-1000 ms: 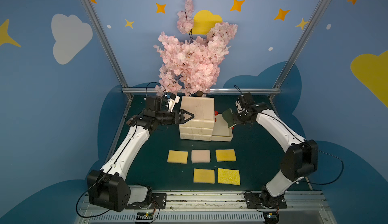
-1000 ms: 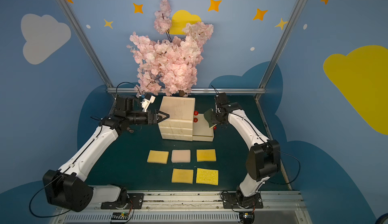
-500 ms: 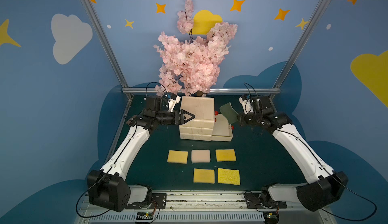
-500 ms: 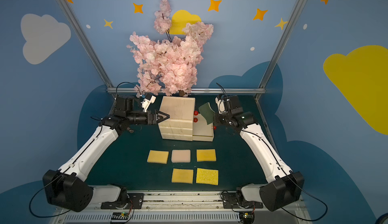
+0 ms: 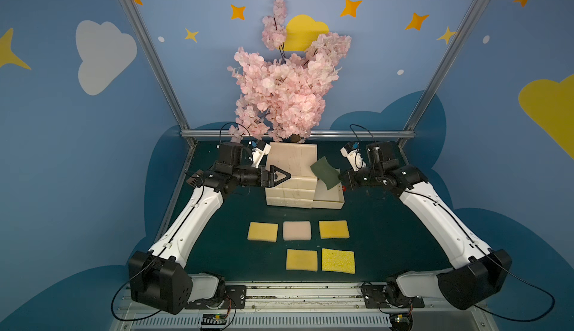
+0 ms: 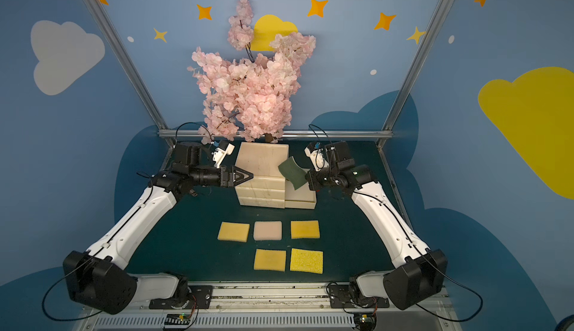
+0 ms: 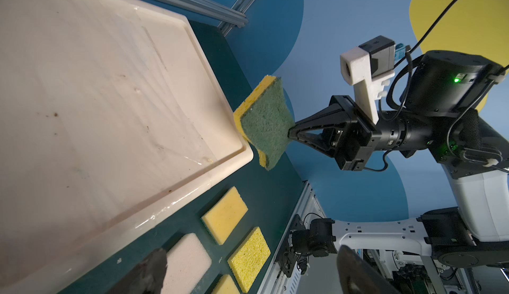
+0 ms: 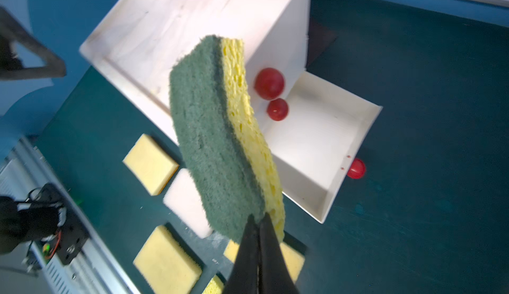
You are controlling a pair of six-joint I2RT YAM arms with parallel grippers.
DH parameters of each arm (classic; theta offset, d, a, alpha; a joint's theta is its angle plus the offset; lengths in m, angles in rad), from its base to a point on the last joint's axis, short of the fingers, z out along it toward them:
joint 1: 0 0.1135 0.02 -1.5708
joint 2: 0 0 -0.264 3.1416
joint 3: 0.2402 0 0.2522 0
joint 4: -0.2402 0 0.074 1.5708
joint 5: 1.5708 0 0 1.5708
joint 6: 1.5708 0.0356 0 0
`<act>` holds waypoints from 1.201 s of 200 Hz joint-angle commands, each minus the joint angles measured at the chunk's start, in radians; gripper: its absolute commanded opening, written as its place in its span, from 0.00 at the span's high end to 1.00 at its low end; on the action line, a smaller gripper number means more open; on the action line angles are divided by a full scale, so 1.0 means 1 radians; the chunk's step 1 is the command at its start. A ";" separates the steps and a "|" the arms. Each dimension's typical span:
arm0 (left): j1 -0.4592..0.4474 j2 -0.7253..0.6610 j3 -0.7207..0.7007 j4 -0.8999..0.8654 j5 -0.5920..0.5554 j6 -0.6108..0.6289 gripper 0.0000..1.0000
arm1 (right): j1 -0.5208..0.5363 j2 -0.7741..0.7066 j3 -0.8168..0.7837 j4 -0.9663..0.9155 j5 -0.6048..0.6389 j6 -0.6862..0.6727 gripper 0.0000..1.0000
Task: Take the sponge out of the drawer
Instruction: Pick up the sponge from the drawer.
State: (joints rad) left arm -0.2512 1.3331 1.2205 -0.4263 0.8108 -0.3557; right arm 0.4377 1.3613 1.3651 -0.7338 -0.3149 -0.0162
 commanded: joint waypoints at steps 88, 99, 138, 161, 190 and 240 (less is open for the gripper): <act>-0.027 -0.008 0.011 -0.041 -0.024 0.062 0.08 | 0.069 0.064 0.129 -0.085 -0.144 -0.144 1.00; -0.027 -0.005 0.011 -0.043 -0.033 0.061 0.08 | 0.067 0.052 0.126 -0.081 -0.111 -0.142 1.00; -0.028 -0.005 0.011 -0.044 -0.039 0.063 0.08 | 0.063 0.022 0.130 -0.087 -0.101 -0.161 1.00; -0.029 -0.004 0.011 -0.042 -0.024 0.068 0.09 | 0.064 0.027 0.160 -0.121 -0.156 -0.184 1.00; -0.032 -0.011 0.010 -0.036 -0.006 0.073 0.09 | 0.072 0.041 0.180 -0.143 -0.206 -0.197 1.00; -0.040 -0.015 0.008 -0.034 0.015 0.084 0.09 | 0.109 0.092 0.214 -0.190 -0.267 -0.229 1.00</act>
State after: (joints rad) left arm -0.2848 1.3323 1.2205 -0.4561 0.7956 -0.2951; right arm 0.5259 1.4254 1.5444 -0.8764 -0.5285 -0.2150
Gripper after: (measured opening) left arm 0.905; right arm 0.048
